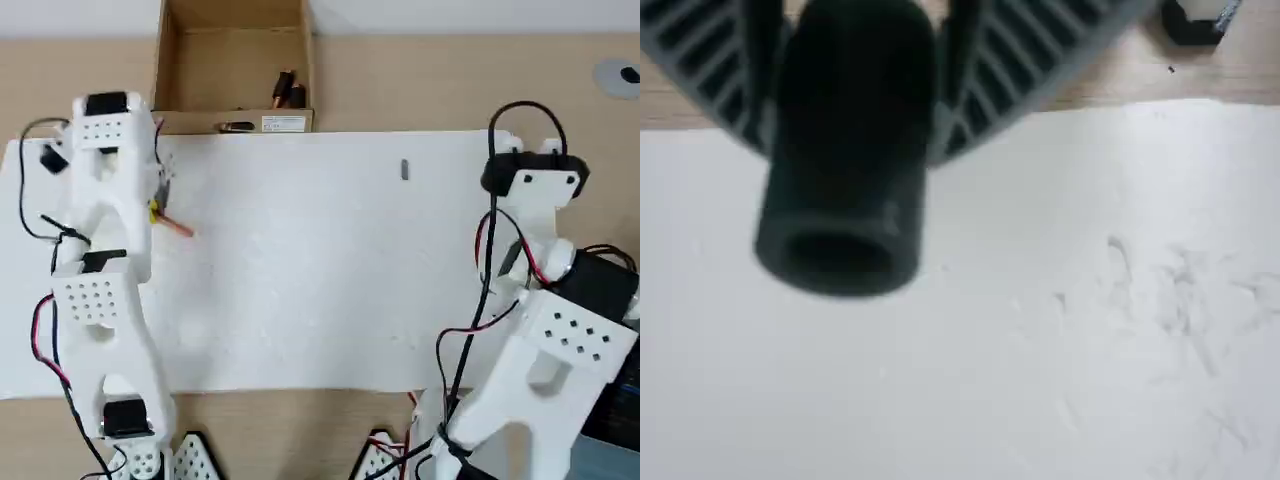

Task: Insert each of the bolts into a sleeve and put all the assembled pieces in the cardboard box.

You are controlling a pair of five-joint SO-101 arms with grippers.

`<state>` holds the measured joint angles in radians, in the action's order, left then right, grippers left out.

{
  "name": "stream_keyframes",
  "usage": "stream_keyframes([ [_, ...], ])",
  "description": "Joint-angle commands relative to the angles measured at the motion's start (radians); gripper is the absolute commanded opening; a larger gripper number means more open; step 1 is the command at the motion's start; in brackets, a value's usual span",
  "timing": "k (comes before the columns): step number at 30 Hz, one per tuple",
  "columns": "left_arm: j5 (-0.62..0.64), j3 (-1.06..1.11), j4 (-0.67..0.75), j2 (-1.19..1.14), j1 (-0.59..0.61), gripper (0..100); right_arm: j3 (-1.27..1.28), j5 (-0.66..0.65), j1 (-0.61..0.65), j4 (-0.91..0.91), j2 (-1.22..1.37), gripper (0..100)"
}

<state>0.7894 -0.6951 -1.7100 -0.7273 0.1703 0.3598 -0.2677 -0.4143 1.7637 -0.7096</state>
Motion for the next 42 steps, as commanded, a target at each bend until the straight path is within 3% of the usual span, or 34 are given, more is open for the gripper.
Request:
stream_keyframes([
  [1,-0.06,-0.146,-0.043,0.076,0.005,0,-0.064,-0.005,-0.008,0.018,-0.035,1.0],
  [7,-0.258,-0.19,-0.043,0.249,-0.018,0,-0.101,-0.064,-0.008,0.023,-0.085,1.0],
  [14,-0.445,-0.037,-0.043,0.552,-0.127,0,-0.065,-0.13,0.041,0.021,-0.315,1.0],
  [22,-0.465,0.304,-0.043,0.954,-0.282,0,0.099,-0.12,0.084,-0.012,-0.492,1.0],
  [25,-0.465,0.45,-0.038,1.086,-0.334,0,0.153,-0.06,0.088,-0.069,-0.536,1.0],
  [31,-0.466,0.793,0.109,1.343,-0.35,0,0.312,0.054,0.114,-0.226,-0.644,1.0],
  [42,-0.466,1.381,0.48,1.773,-0.351,0,0.65,0.247,0.427,-0.489,-0.928,1.0],
])
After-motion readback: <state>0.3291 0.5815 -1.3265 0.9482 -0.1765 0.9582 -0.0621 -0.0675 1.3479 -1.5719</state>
